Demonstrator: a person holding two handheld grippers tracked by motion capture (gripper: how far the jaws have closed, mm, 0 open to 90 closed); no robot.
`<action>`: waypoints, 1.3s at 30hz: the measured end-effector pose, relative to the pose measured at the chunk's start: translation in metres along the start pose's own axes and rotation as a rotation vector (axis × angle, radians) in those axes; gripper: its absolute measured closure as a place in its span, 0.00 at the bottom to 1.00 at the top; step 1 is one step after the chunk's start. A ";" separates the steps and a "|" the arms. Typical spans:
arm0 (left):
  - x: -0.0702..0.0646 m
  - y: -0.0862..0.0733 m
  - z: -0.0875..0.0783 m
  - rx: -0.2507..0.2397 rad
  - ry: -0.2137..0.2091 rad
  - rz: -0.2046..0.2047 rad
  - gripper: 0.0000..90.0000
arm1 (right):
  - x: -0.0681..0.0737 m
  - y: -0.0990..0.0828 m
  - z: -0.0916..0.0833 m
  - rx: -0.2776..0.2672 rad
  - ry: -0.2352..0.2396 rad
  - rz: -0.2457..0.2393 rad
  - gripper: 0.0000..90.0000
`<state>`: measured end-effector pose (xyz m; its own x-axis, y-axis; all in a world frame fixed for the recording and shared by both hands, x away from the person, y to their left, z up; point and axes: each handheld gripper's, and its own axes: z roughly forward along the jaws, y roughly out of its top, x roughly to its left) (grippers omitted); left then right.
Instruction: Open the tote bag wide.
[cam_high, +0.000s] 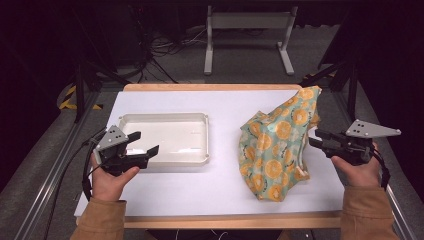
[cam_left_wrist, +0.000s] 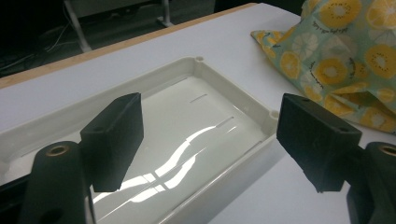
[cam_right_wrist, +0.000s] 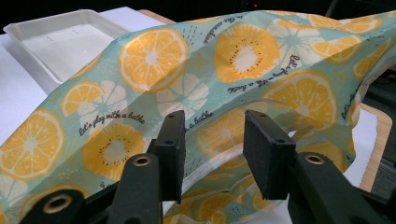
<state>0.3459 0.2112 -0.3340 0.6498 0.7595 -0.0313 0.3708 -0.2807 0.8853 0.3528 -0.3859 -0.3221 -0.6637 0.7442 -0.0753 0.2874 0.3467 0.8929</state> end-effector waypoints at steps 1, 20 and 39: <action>0.000 0.001 0.000 -0.003 -0.004 -0.002 0.26 | 0.000 0.000 -0.001 -0.009 0.009 -0.001 0.66; -0.004 0.003 0.002 0.025 -0.018 -0.009 0.25 | 0.001 -0.001 0.002 -0.003 0.027 0.009 0.37; -0.005 0.002 0.009 0.051 -0.011 0.008 0.25 | -0.002 -0.017 0.031 0.066 0.100 0.040 0.19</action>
<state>0.3492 0.2015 -0.3366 0.6603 0.7504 -0.0296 0.3985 -0.3167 0.8607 0.3708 -0.3757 -0.3509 -0.7153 0.6988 0.0078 0.3580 0.3569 0.8628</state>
